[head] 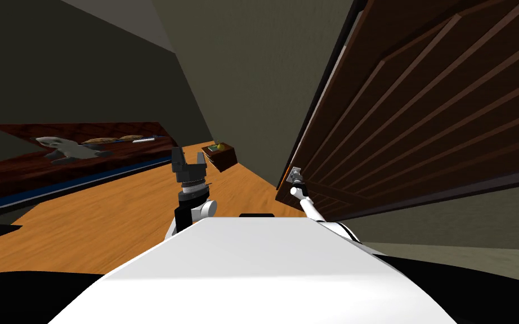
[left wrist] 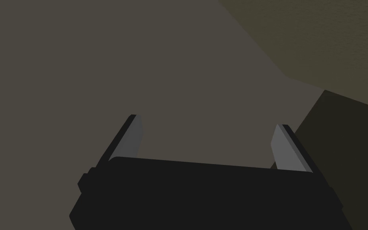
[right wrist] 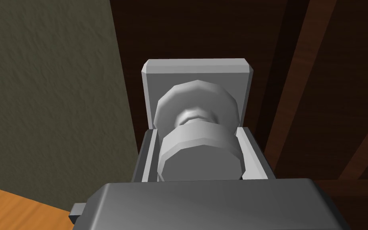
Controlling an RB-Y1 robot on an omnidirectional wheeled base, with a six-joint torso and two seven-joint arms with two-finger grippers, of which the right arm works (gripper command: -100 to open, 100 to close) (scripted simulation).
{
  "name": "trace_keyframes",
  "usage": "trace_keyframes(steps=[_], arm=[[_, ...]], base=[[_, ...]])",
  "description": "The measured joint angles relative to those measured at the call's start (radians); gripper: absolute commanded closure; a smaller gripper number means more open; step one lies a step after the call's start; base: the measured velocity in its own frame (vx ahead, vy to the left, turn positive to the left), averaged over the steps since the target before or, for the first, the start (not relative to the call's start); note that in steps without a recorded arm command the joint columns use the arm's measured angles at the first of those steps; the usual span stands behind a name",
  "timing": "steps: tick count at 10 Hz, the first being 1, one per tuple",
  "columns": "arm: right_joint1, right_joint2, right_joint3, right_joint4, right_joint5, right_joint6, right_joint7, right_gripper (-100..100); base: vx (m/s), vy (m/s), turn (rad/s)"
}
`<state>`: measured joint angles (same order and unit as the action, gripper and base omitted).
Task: Pull the door open
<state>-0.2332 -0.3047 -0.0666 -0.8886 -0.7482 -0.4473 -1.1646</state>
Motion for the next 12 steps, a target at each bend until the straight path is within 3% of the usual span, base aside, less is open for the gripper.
trace_keyframes(steps=[3, 7, 12], arm=[[0.004, -0.018, 0.04, -0.011, 0.003, 0.006, -0.038, 100], [0.016, -0.03, 0.066, -0.032, 0.007, 0.015, -0.06, 100], [0.035, -0.063, 0.136, -0.059, 0.02, 0.018, -0.12, 100]], base=[[-0.21, -0.043, 0.104], [-0.225, -0.043, 0.108], [-0.225, -0.059, 0.104]])
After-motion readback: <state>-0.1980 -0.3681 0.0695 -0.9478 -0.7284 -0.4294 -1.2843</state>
